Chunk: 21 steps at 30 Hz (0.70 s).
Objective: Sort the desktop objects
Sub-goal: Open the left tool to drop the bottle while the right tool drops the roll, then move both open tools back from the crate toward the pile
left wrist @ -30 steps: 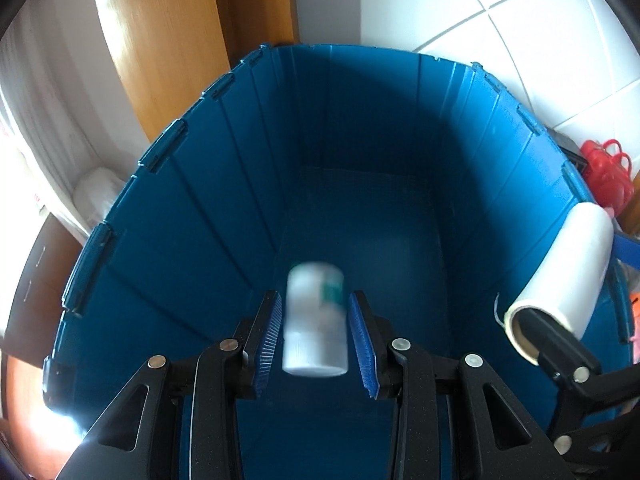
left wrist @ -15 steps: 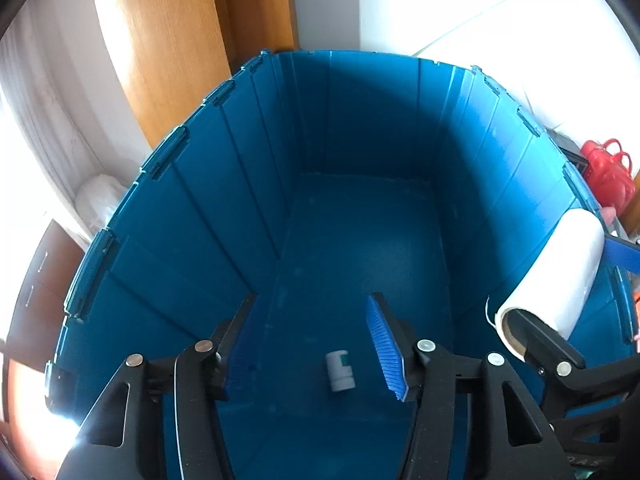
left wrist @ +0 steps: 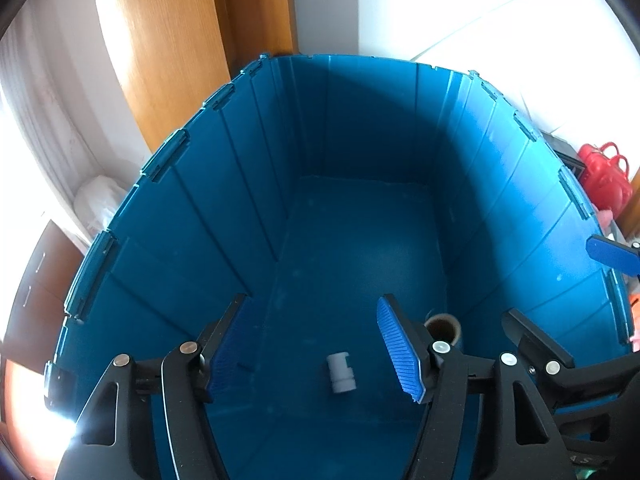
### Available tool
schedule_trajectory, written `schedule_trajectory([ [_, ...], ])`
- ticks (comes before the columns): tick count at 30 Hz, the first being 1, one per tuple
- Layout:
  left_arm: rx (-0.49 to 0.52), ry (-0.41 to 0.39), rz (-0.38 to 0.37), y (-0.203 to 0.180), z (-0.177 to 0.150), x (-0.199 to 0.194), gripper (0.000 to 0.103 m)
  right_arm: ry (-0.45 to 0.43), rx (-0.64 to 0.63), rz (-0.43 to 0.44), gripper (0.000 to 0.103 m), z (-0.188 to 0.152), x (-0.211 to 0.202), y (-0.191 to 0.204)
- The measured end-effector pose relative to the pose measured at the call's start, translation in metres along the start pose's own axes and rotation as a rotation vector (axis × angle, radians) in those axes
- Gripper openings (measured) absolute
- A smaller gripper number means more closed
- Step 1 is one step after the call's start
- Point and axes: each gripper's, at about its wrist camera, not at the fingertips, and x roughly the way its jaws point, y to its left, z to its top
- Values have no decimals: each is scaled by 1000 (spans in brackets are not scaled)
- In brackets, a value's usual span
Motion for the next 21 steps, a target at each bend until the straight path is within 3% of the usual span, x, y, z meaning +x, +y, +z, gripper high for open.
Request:
schedule_trajectory([
  [11,-5,-9,2,-2,-9,-9,65,-19,12,-13,103,-7,-15,-4],
  [21,-20,-93,8,-4,-37,-58,67,-86,8,-29,103,-26,-60,-5],
])
